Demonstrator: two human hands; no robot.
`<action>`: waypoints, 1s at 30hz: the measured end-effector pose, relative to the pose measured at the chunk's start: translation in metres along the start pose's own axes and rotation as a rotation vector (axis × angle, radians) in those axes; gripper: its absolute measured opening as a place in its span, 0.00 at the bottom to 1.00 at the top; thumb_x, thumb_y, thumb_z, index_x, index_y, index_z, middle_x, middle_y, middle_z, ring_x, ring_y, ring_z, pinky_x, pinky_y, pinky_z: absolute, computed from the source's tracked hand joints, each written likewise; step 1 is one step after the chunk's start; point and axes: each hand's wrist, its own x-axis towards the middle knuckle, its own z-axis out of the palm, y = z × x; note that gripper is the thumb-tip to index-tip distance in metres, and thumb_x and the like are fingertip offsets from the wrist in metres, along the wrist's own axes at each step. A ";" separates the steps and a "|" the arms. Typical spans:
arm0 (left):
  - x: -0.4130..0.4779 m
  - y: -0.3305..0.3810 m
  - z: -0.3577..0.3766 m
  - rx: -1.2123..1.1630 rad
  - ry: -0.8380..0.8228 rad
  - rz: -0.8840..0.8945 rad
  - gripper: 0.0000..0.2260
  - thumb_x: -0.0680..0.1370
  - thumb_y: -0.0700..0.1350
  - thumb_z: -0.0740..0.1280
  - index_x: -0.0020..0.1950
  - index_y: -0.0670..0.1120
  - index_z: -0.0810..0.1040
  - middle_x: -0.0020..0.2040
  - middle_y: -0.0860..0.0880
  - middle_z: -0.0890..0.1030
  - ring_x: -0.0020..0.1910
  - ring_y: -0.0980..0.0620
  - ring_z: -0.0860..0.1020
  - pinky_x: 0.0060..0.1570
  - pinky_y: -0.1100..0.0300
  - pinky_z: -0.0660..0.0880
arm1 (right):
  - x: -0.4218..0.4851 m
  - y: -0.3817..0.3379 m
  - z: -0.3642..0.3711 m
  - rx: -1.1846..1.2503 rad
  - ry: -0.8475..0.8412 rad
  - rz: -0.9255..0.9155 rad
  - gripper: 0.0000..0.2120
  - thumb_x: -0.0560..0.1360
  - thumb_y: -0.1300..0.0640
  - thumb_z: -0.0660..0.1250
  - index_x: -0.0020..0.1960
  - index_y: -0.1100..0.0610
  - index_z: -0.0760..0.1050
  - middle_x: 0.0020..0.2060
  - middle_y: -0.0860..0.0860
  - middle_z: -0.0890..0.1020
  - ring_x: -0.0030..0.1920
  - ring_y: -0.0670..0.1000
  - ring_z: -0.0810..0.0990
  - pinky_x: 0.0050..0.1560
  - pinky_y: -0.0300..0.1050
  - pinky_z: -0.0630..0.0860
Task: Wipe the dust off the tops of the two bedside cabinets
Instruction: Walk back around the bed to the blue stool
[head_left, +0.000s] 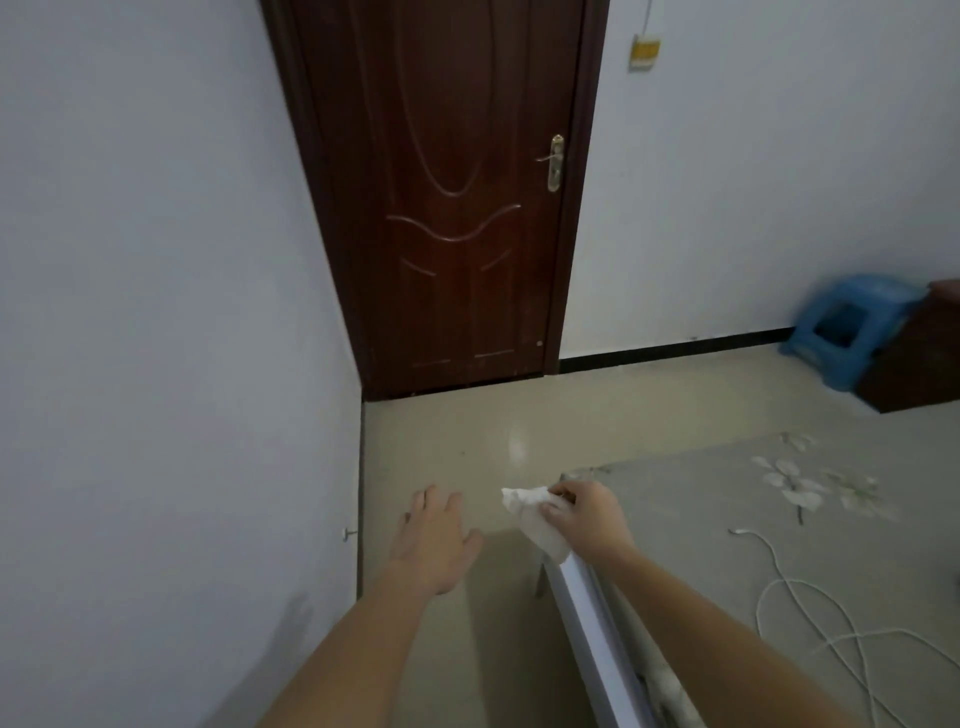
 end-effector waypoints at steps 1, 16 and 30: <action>0.023 -0.002 -0.008 -0.004 -0.001 0.005 0.26 0.79 0.55 0.55 0.75 0.46 0.58 0.75 0.42 0.57 0.74 0.44 0.55 0.69 0.49 0.59 | 0.022 -0.003 -0.001 0.008 0.001 0.005 0.07 0.72 0.57 0.67 0.48 0.57 0.82 0.37 0.50 0.82 0.37 0.46 0.76 0.32 0.35 0.66; 0.413 -0.037 -0.109 0.121 -0.042 0.206 0.25 0.78 0.55 0.55 0.73 0.47 0.61 0.72 0.44 0.61 0.71 0.45 0.59 0.68 0.50 0.61 | 0.380 -0.011 0.012 0.108 0.128 0.241 0.08 0.72 0.55 0.67 0.49 0.57 0.80 0.37 0.49 0.80 0.38 0.48 0.79 0.33 0.38 0.70; 0.672 0.099 -0.150 0.250 -0.069 0.567 0.22 0.78 0.56 0.56 0.68 0.48 0.65 0.70 0.46 0.64 0.69 0.46 0.62 0.64 0.51 0.63 | 0.564 0.065 -0.072 0.141 0.359 0.543 0.05 0.72 0.54 0.68 0.46 0.55 0.78 0.38 0.49 0.80 0.39 0.51 0.79 0.34 0.41 0.68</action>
